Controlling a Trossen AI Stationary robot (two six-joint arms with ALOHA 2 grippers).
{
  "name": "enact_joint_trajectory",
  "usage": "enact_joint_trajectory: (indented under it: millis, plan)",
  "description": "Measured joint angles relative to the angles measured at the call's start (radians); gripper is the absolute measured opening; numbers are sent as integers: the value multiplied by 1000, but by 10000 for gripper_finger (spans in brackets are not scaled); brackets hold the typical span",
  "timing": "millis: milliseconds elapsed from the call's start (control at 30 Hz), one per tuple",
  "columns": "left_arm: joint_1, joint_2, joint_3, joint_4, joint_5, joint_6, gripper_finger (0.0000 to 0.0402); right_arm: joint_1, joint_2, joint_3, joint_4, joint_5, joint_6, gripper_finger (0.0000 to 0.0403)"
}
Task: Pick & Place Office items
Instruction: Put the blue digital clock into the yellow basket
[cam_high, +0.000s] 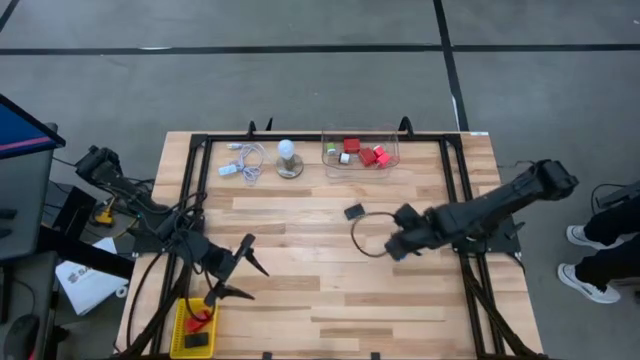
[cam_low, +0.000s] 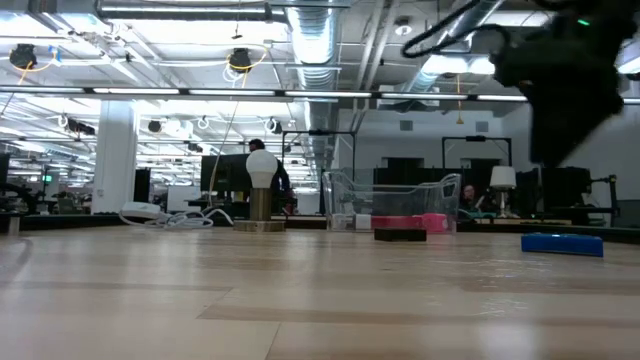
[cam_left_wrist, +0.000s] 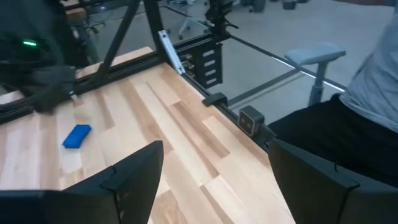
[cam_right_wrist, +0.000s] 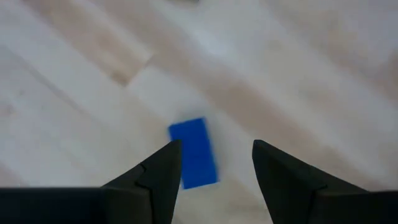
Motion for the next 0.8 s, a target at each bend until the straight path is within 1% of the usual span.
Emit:
enact_joint_trajectory:
  millis: [100, 200, 300, 400, 533, 633, 800]
  plan:
    - [-5, 0, 0, 0, -16, -3, 287, 73, -62, -135, 152, -3, 64, 189]
    - [-7, -6, 0, 0, -16, -3, 287, 134, -92, -209, 181, 10, 114, 189]
    - [-4, -8, 0, 0, -24, -3, 287, 183, -88, -241, 218, 61, 133, 189]
    - [-5, -8, 0, 3, -25, -8, 287, 207, -45, -254, 251, 109, 132, 189]
    - [-5, -8, 0, 3, -25, -9, 287, 197, 45, -254, 293, 111, 129, 195]
    - [-5, -8, 0, 11, -24, -9, 287, 184, 106, -254, 338, 88, 129, 217]
    - [-5, -7, 0, 12, -24, -9, 287, 177, 163, -255, 363, 56, 126, 268]
